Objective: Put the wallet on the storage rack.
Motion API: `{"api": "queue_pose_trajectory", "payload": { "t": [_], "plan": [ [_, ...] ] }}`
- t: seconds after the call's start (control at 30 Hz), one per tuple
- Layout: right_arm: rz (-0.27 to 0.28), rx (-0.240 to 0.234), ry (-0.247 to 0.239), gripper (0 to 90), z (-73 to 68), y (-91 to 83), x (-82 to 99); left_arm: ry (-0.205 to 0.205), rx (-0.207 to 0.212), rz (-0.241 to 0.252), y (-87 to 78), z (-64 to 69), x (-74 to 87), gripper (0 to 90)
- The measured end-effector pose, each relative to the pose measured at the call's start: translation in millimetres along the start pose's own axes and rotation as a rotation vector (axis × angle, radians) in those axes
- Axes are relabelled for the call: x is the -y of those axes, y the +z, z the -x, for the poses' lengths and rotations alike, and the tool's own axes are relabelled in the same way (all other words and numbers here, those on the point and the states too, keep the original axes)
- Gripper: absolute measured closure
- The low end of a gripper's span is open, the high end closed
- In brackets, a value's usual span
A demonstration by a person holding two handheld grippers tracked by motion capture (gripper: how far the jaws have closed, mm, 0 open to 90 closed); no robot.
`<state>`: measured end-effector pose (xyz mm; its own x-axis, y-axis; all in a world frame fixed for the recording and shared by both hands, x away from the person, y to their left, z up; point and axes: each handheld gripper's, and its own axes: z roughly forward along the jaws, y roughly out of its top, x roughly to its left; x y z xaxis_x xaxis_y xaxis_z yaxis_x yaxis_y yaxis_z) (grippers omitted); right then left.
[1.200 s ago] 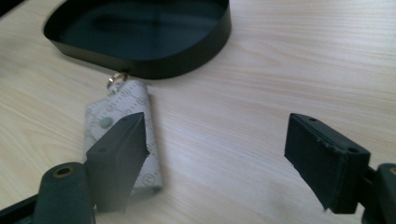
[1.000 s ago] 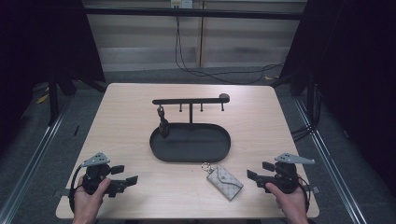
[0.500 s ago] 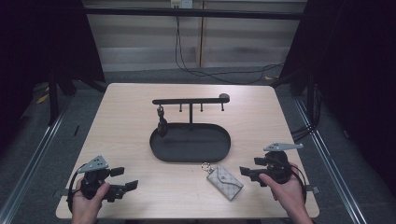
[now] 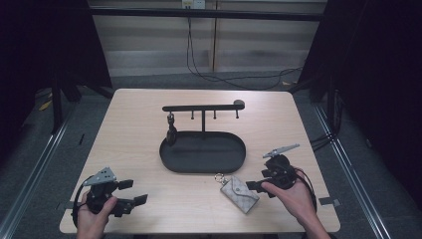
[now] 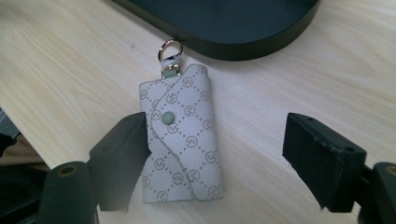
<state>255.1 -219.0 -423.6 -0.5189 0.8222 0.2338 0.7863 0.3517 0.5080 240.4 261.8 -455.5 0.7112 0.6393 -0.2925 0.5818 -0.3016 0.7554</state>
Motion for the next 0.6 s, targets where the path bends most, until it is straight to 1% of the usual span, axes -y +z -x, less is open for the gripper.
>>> {"api": "queue_pose_trajectory", "payload": {
  "t": [0.1,0.2,0.27,0.3,0.37,0.43,0.53,0.57,0.6],
  "plan": [
    [-0.046,-0.007,-0.023,21.9,-3.3,3.4,-5.0,0.003,-0.005,0.000,-0.4,-0.3,0.0,16.6],
    [-0.076,-0.010,-0.039,22.3,-5.2,8.4,-9.6,0.002,-0.006,-0.004,0.4,-0.4,0.1,16.6],
    [-0.087,-0.006,-0.044,23.4,-6.5,11.0,-12.6,0.007,-0.003,-0.008,0.8,0.1,0.1,16.6],
    [-0.084,-0.007,-0.045,25.6,-8.0,12.4,-15.6,0.007,-0.005,-0.012,0.9,0.6,0.0,16.6],
    [-0.095,-0.005,-0.049,25.8,-9.7,13.9,-18.7,0.012,-0.005,-0.011,1.2,1.3,0.1,16.6],
    [-0.097,-0.009,-0.051,26.2,-10.2,14.5,-20.0,0.009,-0.006,-0.017,1.7,1.1,0.2,16.6],
    [-0.125,-0.008,-0.065,26.3,-12.2,17.9,-23.9,0.012,-0.008,-0.012,1.0,0.5,0.3,16.7],
    [-0.149,-0.012,-0.069,24.9,-13.4,20.6,-26.3,0.013,-0.010,-0.011,0.8,0.4,0.2,16.6],
    [-0.149,-0.012,-0.069,24.9,-13.4,20.6,-26.3,0.014,-0.011,-0.011,0.8,0.3,0.2,16.6]
  ]
}}
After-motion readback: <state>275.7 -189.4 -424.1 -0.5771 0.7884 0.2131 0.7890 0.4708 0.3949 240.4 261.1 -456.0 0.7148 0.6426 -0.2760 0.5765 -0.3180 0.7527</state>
